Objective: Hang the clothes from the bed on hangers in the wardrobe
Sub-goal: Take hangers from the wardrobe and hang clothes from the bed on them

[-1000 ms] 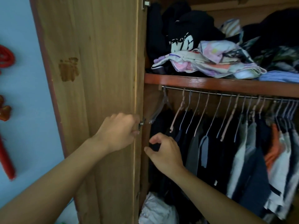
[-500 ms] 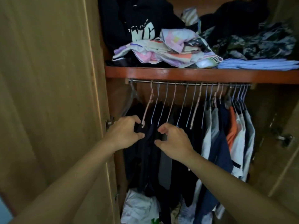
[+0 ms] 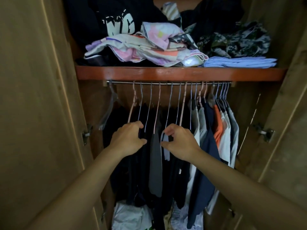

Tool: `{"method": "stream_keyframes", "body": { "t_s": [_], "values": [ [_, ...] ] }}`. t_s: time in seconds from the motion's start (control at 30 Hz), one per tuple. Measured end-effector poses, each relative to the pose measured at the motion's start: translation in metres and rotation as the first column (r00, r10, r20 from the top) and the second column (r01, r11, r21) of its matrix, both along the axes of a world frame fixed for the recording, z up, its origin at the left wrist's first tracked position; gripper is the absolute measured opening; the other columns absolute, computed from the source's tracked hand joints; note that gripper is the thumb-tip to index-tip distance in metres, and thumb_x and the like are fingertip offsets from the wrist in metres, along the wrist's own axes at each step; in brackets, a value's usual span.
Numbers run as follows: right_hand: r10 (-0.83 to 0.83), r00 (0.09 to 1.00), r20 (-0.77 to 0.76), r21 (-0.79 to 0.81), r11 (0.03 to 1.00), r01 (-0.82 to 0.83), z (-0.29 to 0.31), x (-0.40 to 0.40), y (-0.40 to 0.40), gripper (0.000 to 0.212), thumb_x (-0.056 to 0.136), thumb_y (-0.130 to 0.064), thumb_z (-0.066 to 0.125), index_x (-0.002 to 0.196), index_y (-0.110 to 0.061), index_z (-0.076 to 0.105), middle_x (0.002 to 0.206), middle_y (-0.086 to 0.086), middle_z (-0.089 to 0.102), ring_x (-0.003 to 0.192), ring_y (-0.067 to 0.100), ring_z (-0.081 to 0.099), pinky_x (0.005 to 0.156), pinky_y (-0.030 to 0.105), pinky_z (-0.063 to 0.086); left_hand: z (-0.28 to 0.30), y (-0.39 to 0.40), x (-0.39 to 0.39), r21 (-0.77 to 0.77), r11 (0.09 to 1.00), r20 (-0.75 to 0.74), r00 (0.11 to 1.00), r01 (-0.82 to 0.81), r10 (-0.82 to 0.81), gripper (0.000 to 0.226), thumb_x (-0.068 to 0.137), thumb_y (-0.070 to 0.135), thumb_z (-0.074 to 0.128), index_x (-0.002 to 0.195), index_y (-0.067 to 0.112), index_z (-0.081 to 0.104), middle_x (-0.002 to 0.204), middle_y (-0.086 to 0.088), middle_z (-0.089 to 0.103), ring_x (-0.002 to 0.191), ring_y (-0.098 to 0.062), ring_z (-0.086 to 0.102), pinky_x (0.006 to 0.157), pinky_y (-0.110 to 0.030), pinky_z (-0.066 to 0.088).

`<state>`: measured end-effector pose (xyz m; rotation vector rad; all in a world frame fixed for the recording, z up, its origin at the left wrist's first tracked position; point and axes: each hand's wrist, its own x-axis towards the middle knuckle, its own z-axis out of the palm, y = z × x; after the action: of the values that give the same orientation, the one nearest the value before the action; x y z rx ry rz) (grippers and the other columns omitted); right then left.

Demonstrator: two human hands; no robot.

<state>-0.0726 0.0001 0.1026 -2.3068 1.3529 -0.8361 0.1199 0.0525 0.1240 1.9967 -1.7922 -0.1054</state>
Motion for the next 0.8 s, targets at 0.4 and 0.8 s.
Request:
{"method": "stream_keyframes", "body": {
  "t_s": [0.4, 0.8],
  "values": [
    [-0.160, 0.987, 0.021, 0.072, 0.985, 0.158, -0.005, -0.079, -0.046, 0.039, 0.083, -0.027, 0.078, 0.117, -0.019, 0.060, 0.108, -0.008, 0.058, 0.104, 0.015, 0.059, 0.088, 0.031, 0.051, -0.010, -0.062, -0.053, 0.050, 0.966, -0.015, 0.968, 0.252, -0.251, 0.067, 0.082, 0.040, 0.075, 0.140, 0.025, 0.045, 0.136, 0.001, 0.054, 0.118, -0.020, 0.055, 0.086, -0.033, 0.049],
    [-0.276, 0.961, -0.002, -0.011, 0.961, 0.276, 0.000, -0.170, -0.117, 0.040, 0.085, -0.034, 0.075, 0.117, -0.017, 0.060, 0.105, -0.005, 0.062, 0.099, 0.016, 0.060, 0.078, 0.026, 0.045, -0.006, -0.153, -0.146, 0.008, 0.924, -0.145, 0.914, 0.383, -0.378, 0.061, 0.082, 0.044, 0.075, 0.135, 0.025, 0.052, 0.132, -0.003, 0.056, 0.116, -0.019, 0.056, 0.095, -0.036, 0.050]
  ]
}}
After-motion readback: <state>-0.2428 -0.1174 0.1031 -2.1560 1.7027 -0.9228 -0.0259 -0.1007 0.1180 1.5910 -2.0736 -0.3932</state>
